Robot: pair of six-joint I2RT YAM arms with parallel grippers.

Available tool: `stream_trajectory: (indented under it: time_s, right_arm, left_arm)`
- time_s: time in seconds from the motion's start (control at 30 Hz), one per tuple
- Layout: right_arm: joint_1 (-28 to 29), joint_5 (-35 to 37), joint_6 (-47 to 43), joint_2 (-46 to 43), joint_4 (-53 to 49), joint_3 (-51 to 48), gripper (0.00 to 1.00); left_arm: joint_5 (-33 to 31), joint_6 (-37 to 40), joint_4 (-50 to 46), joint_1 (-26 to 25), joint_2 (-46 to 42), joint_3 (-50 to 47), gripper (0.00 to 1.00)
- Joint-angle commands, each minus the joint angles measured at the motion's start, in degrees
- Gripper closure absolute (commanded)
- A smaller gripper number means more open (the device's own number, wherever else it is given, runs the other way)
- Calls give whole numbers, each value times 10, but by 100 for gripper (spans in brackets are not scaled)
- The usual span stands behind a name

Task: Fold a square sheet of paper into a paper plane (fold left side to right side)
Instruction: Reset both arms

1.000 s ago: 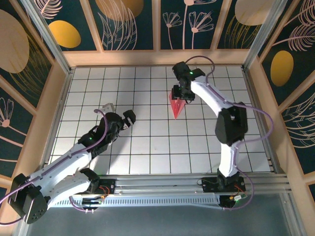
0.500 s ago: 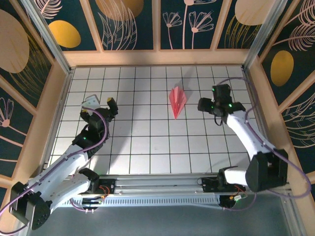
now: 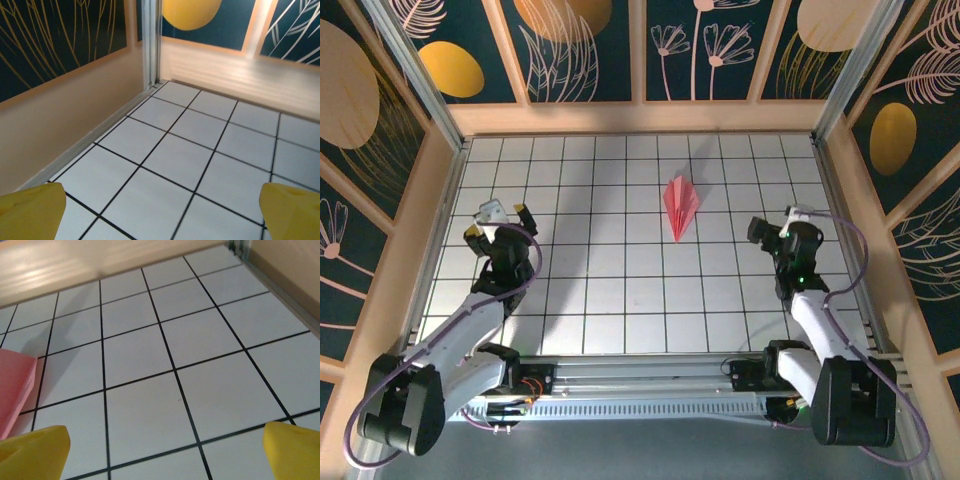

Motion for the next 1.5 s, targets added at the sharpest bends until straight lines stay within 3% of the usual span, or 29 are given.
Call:
stream_trajectory:
  time_s: [0.0, 0.3, 0.63, 0.8, 1.0, 1.23, 1.33, 1.47]
  right_arm:
    - [-8, -14, -28, 28, 247, -54, 1]
    - [-22, -67, -30, 200, 492, -91, 1]
    - [-24, -104, -47, 341, 669, -108, 1]
    - [-28, -92, -39, 334, 598, -78, 1]
    - [-24, -86, -41, 334, 598, -79, 1]
    - [-14, -108, -60, 335, 629, -95, 1]
    - [-15, -104, -59, 334, 604, -82, 1]
    - [-14, -103, -59, 334, 603, -81, 1]
  left_arm:
    - [20, 50, 110, 16, 30, -25, 1]
    - [93, 112, 292, 53, 99, -80, 1]
    - [173, 129, 444, 85, 184, -112, 1]
    - [191, 138, 483, 89, 231, -109, 1]
    - [210, 130, 516, 101, 251, -118, 1]
    - [257, 110, 482, 128, 259, -100, 1]
    - [251, 105, 568, 134, 294, -123, 1]
    - [255, 103, 525, 134, 282, -115, 1]
